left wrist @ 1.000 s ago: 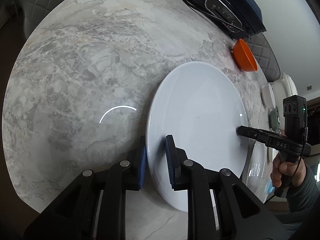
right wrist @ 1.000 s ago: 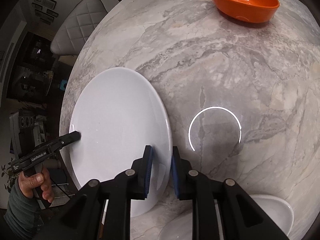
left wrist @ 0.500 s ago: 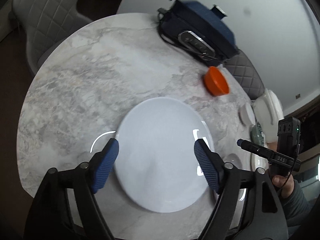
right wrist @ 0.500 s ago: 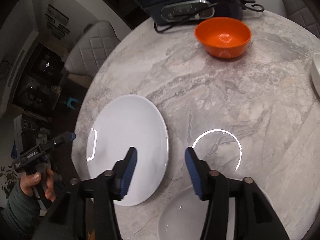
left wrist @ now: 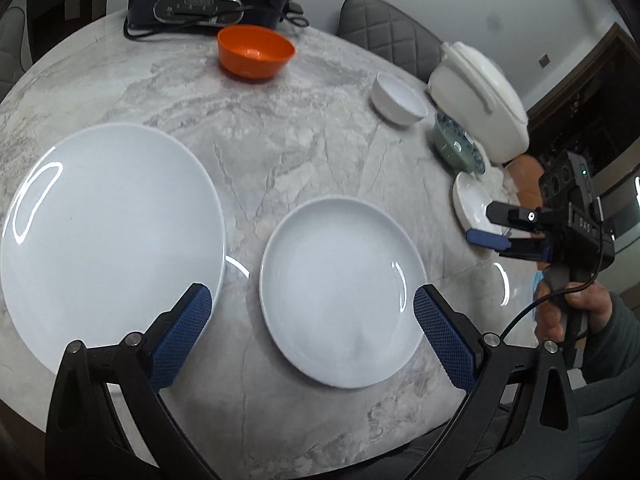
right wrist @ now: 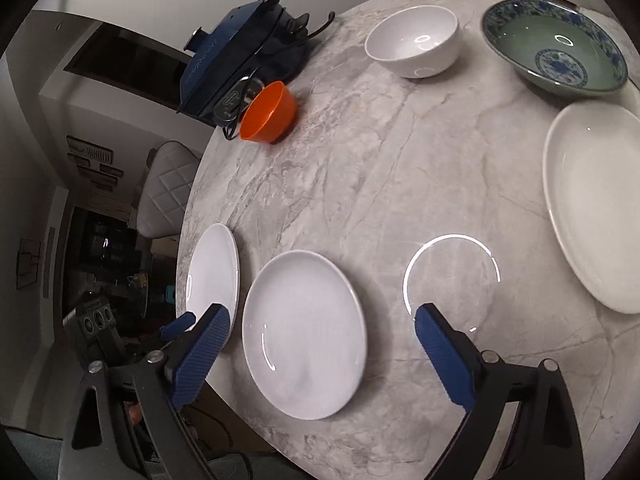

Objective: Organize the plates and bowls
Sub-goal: 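Lower the white plate onto the table and open the left gripper, then grasp the rim of the white deep plate with the left gripper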

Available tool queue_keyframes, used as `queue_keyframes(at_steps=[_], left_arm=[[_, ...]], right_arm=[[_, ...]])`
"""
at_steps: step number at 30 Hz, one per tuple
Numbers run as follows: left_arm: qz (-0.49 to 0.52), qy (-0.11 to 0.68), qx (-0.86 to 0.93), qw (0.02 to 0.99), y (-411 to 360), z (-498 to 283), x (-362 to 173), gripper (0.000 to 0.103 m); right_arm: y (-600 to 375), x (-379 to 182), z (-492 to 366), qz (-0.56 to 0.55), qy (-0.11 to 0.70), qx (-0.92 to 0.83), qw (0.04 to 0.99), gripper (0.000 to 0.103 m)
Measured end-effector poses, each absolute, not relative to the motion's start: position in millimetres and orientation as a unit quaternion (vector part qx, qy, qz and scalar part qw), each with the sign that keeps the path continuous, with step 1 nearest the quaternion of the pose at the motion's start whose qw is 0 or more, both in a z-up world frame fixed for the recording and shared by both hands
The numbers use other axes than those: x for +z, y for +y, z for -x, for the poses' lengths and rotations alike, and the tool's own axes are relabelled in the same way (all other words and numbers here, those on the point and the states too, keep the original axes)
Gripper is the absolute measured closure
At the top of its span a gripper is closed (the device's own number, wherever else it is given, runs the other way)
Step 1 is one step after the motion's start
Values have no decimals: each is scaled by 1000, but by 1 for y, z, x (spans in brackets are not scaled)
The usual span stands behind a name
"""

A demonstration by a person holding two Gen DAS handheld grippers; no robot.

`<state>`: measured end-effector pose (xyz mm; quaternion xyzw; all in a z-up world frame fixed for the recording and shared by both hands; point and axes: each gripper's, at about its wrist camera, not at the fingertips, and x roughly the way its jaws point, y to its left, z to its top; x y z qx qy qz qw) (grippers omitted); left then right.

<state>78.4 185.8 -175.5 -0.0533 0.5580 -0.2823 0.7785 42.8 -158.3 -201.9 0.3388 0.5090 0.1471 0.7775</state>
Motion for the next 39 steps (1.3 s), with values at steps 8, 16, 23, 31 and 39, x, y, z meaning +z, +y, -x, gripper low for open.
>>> queue_keyframes(at_steps=[8,16,23,31,39], left_arm=[[84,614,-229,751,190,-70,-215,27],[97,629,-217,740,182,-63,-226,45],[113,635,-212,734,186,-70,-233,48],[112,646,-212,725,184,-80,-241,65],[124,653,-203,719,188,-87,-249,83]], right_arm=[[-162,-251,-54,-341,554,186,736,37],[-160,-262,-75,-319,567,210,730,42],[-154,-265,-88,-307,577,225,723,45],[-150,-270,-89,-303,587,233,714,53],[-133,-272,-95,-271,605,241,709,76]])
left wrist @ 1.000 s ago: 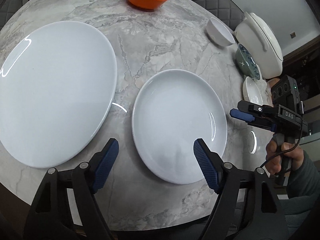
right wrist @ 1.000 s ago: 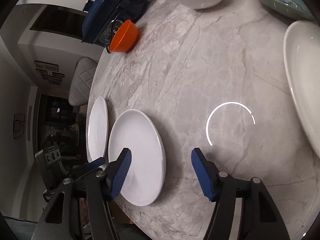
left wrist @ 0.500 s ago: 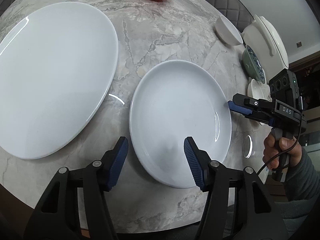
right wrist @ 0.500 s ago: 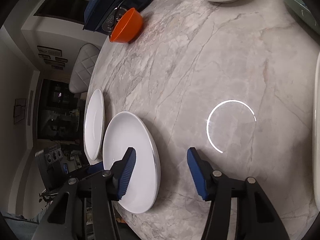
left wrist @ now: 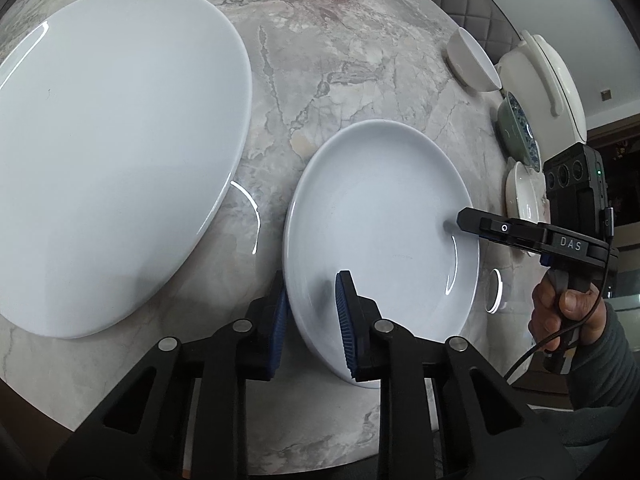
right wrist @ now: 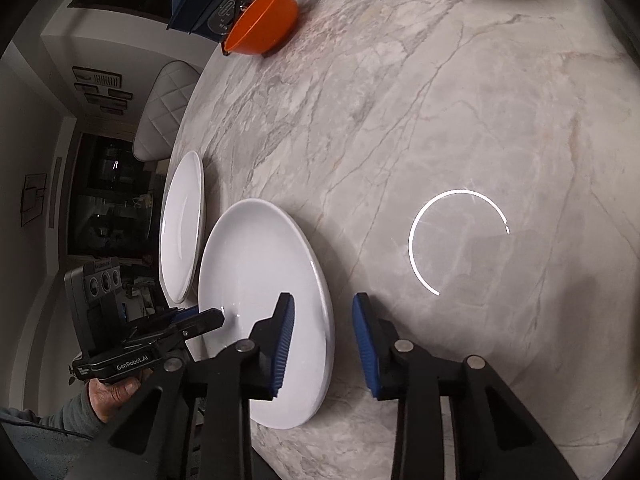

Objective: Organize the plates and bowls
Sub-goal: 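Grasp the rim of the white deep plate with the left gripper, then carry the deep plate onto the large white plate, open the left gripper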

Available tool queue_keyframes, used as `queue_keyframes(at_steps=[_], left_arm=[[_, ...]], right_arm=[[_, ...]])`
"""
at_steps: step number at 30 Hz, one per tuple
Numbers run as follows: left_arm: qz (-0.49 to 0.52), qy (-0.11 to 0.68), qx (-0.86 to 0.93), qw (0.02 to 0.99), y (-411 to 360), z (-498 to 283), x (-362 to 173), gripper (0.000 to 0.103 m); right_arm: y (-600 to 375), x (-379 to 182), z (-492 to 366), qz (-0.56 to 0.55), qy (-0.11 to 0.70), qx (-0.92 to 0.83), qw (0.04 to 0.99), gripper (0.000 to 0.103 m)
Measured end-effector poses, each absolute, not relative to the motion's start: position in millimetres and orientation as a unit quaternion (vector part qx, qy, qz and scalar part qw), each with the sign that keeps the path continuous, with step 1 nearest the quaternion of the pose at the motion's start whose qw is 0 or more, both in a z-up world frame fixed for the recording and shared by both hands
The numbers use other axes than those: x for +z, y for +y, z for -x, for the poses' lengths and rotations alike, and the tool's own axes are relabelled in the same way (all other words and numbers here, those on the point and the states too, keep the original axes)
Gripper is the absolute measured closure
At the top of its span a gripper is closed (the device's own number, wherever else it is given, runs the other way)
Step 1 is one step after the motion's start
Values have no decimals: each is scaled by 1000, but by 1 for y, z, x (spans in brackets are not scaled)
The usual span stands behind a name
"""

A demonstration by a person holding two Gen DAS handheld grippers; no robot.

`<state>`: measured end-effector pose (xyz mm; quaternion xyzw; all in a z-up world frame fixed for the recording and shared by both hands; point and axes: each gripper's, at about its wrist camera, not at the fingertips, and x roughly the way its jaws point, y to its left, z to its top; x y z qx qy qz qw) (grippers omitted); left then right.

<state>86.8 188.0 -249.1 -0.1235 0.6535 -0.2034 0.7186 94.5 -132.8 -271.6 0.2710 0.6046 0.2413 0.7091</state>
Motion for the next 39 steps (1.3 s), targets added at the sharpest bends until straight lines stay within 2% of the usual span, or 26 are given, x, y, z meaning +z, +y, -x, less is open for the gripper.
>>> queue_keyframes(at_steps=[3,9,27,39], left_arm=[[129,656,-197,717,191,-89,-252,93],[126,655,-192,720,190,-94,-253,95],[123,649,-187,727,176,-91,-233,95],[124,623,-184,750,156,-61,-179,95]], right_arm=[[-131,-274,-95,-266,613,237,705,89],[-130,-273,-98,-251,622,230,705,94],[-139,-257,-83,-254,609,216,720,94],[-164,-229,-54,-281,590,215,726,94]])
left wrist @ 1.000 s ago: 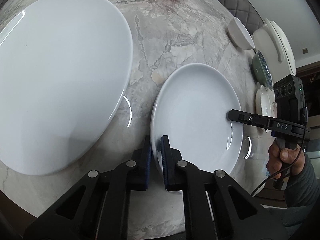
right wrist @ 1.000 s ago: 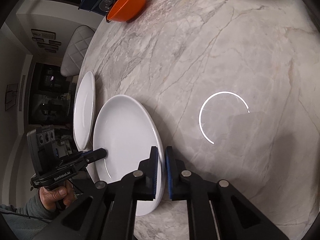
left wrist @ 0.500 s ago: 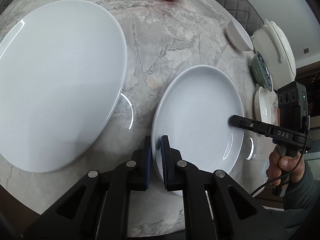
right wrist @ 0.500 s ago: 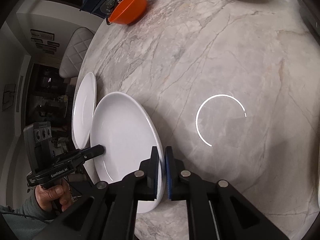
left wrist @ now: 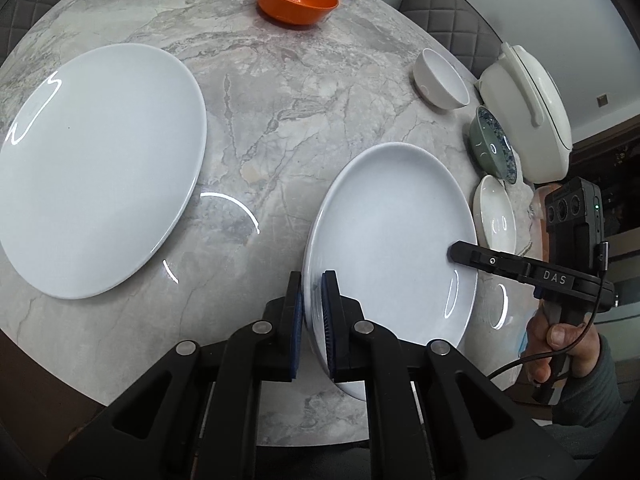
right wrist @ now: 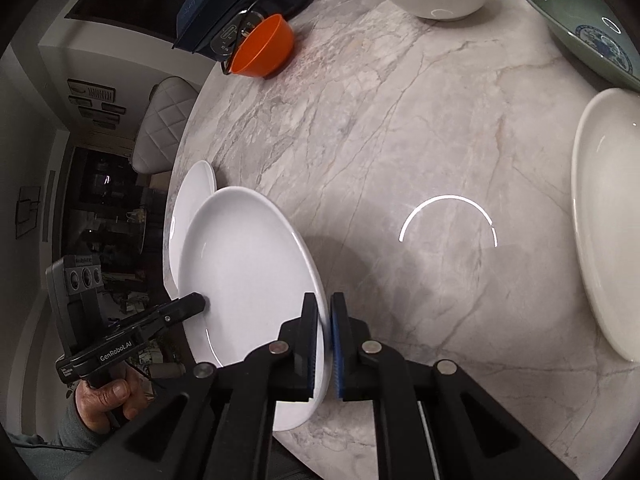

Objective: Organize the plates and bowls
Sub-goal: 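Carry the deep plate onto the large white plate, open the left gripper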

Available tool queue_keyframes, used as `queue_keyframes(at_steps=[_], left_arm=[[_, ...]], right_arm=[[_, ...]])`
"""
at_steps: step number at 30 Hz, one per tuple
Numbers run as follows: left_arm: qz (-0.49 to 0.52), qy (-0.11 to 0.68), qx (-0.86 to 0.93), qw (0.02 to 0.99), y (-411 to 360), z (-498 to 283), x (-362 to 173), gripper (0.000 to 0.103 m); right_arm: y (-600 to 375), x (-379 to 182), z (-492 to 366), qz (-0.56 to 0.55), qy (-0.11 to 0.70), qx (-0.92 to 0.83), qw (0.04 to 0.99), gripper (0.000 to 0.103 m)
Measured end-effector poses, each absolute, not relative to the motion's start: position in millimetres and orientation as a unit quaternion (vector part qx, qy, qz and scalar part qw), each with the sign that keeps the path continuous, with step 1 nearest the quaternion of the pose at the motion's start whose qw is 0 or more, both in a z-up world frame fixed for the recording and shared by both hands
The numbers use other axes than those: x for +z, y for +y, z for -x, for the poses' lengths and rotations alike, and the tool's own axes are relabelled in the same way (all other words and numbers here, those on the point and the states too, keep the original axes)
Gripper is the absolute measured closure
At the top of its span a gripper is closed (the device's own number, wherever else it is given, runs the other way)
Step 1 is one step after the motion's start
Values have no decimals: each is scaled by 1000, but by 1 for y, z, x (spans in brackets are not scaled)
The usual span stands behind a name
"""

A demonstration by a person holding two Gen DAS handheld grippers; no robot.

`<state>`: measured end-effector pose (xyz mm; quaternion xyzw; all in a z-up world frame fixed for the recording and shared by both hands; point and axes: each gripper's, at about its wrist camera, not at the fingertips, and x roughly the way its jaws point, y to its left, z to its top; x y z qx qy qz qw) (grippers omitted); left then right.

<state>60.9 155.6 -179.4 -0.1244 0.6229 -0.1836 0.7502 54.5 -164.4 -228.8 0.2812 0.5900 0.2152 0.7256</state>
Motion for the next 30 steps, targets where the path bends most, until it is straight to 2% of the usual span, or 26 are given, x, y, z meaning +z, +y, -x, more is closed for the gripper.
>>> queue_keyframes(at_steps=[7,17,23,30], left_arm=[[163,605,-157,763,197,-51,-147,95],[162,568,-131,796,295,-86,-109,95],[162,586,-116,785,363,-118,-140,95],[150,620,-113,762,395,-141,-200,94]], right_arm=[[-140,-204,-57,-274,582,245,725,94],[-46,-173,-109,-243,572,279,732,94],[21,-174,-148,-212,577,281,737,94],[69,-216,-176,-187,609,252,728,94]])
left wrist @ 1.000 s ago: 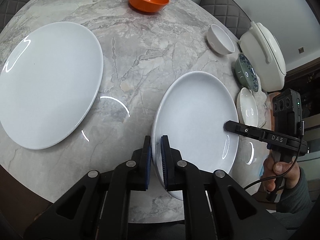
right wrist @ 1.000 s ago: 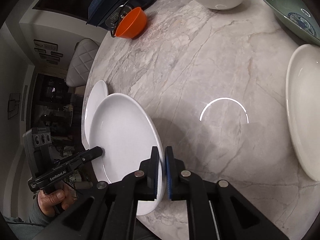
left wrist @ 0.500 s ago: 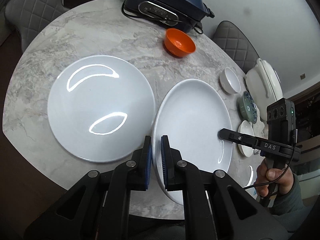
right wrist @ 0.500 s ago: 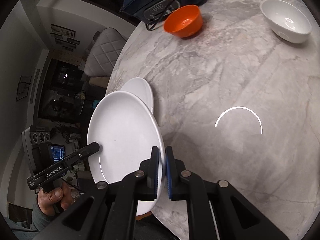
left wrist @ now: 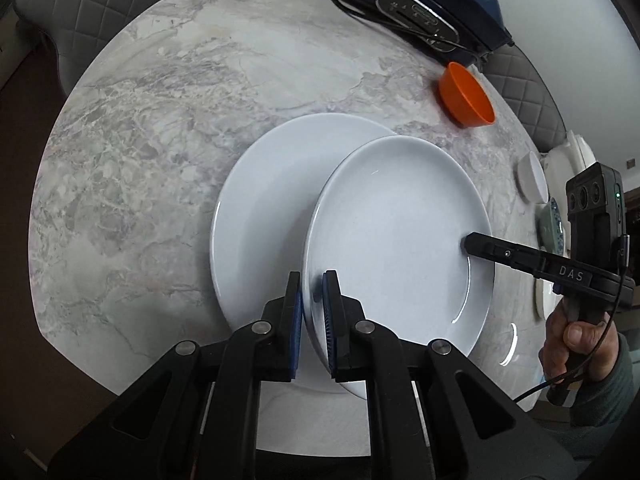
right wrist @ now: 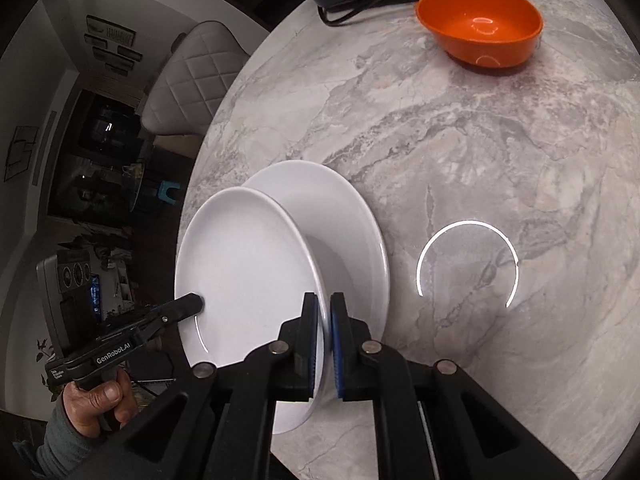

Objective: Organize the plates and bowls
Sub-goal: 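Carry the deep plate onto the large white plate, open the left gripper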

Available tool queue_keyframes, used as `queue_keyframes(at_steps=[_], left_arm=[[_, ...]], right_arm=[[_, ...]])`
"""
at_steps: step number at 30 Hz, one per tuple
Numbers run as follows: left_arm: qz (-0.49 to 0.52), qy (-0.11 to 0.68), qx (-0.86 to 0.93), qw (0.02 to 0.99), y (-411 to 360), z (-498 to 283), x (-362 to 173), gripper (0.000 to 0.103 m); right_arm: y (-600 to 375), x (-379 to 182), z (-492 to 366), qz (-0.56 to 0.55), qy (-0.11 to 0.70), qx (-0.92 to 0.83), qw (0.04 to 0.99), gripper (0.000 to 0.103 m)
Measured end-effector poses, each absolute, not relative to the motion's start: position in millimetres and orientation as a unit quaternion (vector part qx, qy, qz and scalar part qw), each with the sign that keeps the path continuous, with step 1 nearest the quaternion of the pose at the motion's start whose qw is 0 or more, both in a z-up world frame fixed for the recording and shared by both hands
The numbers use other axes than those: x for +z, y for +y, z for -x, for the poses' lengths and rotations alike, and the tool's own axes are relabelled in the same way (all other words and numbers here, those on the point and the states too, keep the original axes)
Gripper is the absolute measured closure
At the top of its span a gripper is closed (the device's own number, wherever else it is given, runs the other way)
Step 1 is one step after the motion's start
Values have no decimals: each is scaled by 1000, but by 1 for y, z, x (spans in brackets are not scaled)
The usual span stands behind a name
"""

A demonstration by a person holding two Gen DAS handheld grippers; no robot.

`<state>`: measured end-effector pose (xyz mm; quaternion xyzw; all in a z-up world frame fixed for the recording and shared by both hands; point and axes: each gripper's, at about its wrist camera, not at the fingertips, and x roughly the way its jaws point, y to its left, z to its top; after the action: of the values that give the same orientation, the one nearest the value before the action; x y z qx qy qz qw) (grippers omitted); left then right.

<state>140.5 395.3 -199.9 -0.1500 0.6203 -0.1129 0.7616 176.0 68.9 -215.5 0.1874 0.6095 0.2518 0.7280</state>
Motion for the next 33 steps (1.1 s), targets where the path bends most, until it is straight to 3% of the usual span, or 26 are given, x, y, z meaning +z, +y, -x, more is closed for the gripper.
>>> queue_keyframes(at_steps=[9,29,33], left_arm=[[123,642,-120,747,403,-150,-230,94],[83,630,-126,762,386,-163,-232,88],[79,628,-137,762,382,-162,-232,77]], right_arm=[[88,-246,-186,-166,630,225,725,93],[128,-232,-179,-28,590,187,785,86],[137,-229,-173,10,578,175,797,80]])
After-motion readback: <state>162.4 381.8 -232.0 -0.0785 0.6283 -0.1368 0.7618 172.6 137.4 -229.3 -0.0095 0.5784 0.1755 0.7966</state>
